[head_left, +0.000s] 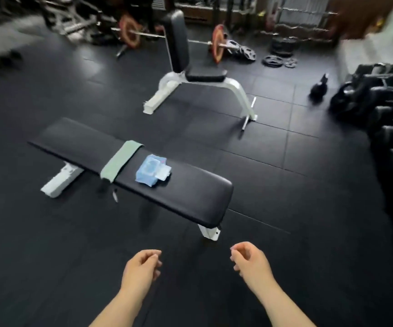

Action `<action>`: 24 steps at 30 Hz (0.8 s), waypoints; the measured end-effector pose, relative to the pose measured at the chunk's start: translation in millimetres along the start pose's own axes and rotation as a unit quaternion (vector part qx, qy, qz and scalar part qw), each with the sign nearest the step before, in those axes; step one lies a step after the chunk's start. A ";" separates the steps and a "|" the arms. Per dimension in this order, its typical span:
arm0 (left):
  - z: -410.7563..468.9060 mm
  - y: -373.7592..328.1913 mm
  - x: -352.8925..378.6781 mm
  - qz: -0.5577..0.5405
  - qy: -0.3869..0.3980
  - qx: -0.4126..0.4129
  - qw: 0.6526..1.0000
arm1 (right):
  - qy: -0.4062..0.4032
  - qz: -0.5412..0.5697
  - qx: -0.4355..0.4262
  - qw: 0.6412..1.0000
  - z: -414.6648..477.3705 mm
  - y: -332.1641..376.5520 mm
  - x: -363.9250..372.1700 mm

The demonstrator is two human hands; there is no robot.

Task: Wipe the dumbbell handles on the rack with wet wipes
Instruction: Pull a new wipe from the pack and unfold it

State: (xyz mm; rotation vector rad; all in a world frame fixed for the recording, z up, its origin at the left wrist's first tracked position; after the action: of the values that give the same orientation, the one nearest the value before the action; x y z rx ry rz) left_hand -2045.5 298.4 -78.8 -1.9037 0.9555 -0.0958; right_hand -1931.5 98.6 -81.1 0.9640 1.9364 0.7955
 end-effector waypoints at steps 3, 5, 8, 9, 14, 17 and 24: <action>18.2 4.7 -2.7 0.015 -0.030 -0.011 0.999 | 0.024 -0.015 -0.009 1.000 28.3 11.1 11.0; 28.1 4.4 -0.7 0.011 -0.053 -0.025 0.998 | 0.044 -0.036 -0.016 0.998 47.0 19.8 15.3; 47.4 4.4 5.4 -0.002 -0.069 -0.051 0.996 | 0.068 -0.083 -0.034 0.994 77.1 35.6 26.2; 55.3 3.2 8.1 -0.004 -0.069 -0.056 0.996 | 0.076 -0.093 -0.038 0.992 87.6 42.1 32.2; 134.1 -18.9 9.7 -0.014 -0.077 -0.050 0.996 | 0.109 -0.147 -0.057 0.982 157.7 84.0 96.6; 207.4 -41.1 1.6 -0.015 -0.085 -0.052 0.995 | 0.118 -0.175 -0.063 0.975 209.3 108.2 153.9; 380.6 -90.7 -10.1 0.121 -0.048 -0.013 0.991 | 0.109 -0.249 -0.069 0.960 324.0 163.9 274.1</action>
State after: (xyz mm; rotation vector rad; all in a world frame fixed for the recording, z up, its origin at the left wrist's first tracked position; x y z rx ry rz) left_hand -1832.4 601.2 -205.6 -1.7833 1.1187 0.1497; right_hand -1700.6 469.4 -208.3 0.2849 2.1509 0.7457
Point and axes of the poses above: each hand's wrist, its own z-axis towards the middle knuckle, its own x-axis out of the palm, y = z × x, the point moved 3 cm from there along z, towards the middle knuckle, and after that the axes turned 6 degrees about -y, right-handed, at the moved point
